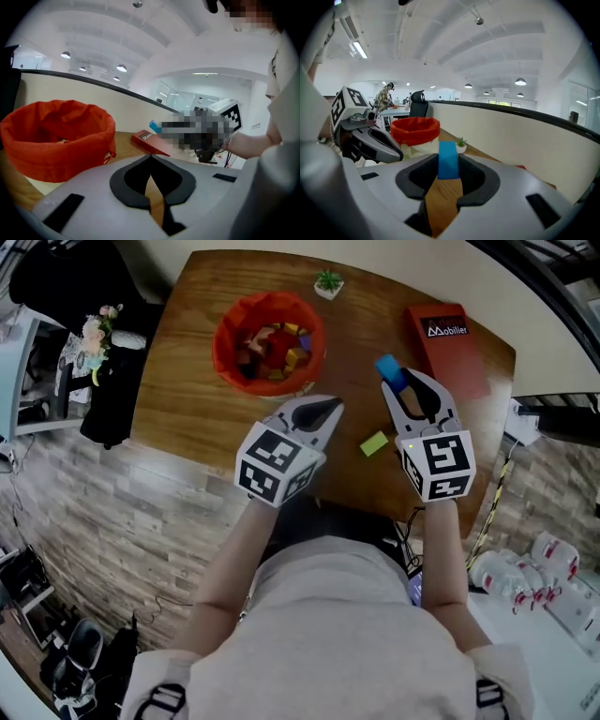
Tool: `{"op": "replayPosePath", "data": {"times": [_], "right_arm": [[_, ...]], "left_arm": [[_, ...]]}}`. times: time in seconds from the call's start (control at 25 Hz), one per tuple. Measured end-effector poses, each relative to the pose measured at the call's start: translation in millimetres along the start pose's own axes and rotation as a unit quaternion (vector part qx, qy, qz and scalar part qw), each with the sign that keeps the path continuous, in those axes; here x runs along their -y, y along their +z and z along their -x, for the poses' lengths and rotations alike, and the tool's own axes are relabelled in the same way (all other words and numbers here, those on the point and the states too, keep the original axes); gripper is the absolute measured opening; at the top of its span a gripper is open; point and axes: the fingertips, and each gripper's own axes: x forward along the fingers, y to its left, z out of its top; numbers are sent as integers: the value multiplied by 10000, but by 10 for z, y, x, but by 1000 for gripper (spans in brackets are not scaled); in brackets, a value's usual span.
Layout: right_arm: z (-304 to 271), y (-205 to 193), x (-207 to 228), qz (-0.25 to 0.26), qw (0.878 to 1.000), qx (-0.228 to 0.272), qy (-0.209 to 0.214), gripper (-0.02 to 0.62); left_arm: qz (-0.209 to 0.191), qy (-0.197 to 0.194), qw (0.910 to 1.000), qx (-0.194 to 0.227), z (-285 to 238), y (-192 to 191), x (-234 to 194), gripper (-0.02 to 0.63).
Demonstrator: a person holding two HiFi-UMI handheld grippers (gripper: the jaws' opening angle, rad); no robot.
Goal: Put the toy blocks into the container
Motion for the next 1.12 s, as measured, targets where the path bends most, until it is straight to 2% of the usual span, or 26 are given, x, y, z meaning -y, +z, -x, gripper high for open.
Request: {"op": "replayPosePath", "data": {"times": [0.2,0.44,0.92,1.12], "right_arm": [[-192,440,-357,291,9982,287,440,149],[-459,803,-744,536,9932,517,894,150],[-917,1020,-1087,643,9874,630,1300,155],[-917,1016,-1159,526,9859,637,1457,193]], "left_arm": [[266,210,9985,422,226,112,-154,12],[568,529,9945,705,455,74,-368,12],[694,878,9910,738,674,-80,-499,12],[707,830,9912,744,670,-79,-507,12]]}}
